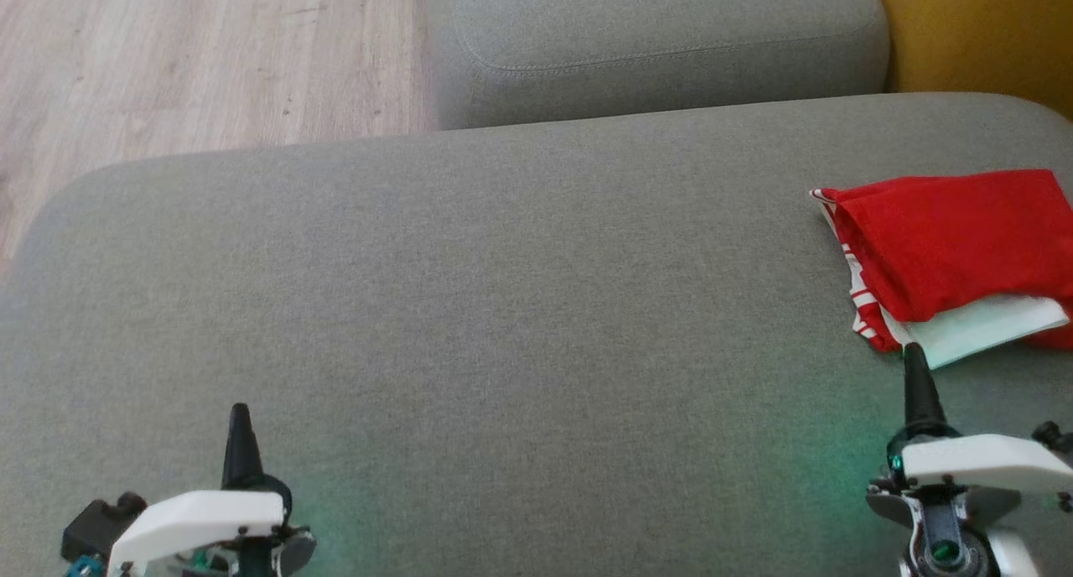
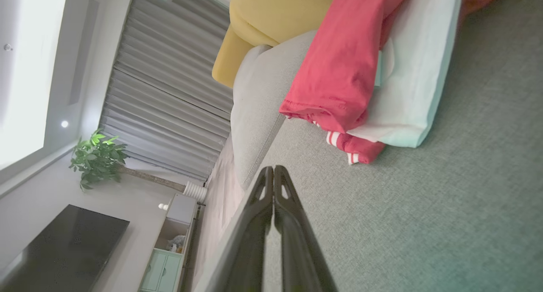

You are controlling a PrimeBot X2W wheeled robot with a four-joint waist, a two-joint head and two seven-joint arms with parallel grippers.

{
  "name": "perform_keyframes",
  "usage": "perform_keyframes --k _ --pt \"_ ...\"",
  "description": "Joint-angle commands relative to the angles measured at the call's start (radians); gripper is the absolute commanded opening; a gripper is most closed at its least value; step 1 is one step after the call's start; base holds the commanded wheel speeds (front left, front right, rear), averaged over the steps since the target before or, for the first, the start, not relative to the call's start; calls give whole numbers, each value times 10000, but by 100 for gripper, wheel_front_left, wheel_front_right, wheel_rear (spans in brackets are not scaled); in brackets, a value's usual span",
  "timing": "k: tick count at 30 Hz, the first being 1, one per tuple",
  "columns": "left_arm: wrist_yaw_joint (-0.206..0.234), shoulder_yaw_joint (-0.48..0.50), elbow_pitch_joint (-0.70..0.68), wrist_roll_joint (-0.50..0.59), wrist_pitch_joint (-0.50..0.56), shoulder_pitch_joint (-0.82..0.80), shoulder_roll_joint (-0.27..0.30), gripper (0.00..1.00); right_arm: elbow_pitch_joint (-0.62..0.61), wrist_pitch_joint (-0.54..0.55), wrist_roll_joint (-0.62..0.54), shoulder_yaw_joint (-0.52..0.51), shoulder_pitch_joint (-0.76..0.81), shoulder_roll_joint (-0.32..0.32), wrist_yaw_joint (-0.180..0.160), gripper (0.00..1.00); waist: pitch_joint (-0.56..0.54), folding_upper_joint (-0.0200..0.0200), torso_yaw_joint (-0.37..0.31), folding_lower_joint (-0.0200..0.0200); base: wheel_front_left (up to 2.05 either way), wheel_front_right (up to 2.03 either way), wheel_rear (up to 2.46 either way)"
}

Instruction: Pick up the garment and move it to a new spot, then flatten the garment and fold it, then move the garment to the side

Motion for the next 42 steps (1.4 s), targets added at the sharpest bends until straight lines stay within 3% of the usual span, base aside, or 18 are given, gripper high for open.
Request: perform_keyframes --k 1,42 --pt "-58 341 -368 -211 62 -590 32 0 -395 54 271 90 -533 -43 -4 0 1 -1 -1 0 0 0 0" --pt "-572 1330 -617 -3996 1267 -816 46 0 -904 1231 4996 -464 -636 -52 -7 0 66 -1 -53 0 0 0 0"
